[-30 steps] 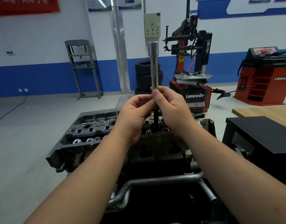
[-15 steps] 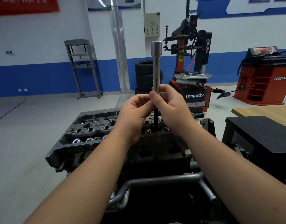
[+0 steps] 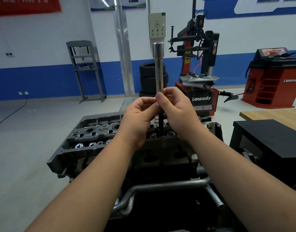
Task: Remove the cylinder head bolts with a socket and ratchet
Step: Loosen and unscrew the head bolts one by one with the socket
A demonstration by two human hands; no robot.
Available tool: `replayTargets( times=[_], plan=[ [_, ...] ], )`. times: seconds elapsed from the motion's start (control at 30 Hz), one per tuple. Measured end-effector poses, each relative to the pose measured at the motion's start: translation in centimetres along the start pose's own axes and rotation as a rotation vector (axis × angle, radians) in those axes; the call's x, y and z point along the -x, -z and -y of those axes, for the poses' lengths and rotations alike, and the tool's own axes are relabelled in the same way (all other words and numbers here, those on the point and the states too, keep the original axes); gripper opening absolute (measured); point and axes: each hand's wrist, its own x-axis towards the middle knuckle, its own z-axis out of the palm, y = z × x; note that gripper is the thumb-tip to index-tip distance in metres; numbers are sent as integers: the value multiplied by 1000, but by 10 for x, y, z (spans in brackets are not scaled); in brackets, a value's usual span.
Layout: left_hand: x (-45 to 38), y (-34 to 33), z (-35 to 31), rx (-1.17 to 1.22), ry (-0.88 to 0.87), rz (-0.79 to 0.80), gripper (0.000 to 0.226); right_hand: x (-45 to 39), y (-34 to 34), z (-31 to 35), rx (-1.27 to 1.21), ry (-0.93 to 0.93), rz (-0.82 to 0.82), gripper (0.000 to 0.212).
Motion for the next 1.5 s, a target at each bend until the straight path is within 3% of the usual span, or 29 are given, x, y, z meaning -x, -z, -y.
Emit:
replayTargets(
  times=[0.37,0.53,0.73,0.93,1.2,1.37,1.5],
  plan=[
    [-2,2,0,30,25,13,14,0,1,0,0,4,-1,20],
    [1,0,-1,-9,-15,3,28,0,-1,-1,4,6,-21,20],
    [-1,1,-2,37,51,24,21,-1,2,-2,17,-25,-40,18],
    [-1,0,1,-16,8,-30,6,-1,-1,0,0,-3,8,18],
    [-1,0,-2,35,62,21,20,-1,1,-1,43,-23,-31,18],
    [1,-1,-1,3,8,-9,8,-1,-1,-1,-4,-11,-4,15],
    [0,0,0,-5,11,6,14,-1,0,-2,27,-11,-14,11]
  ],
)
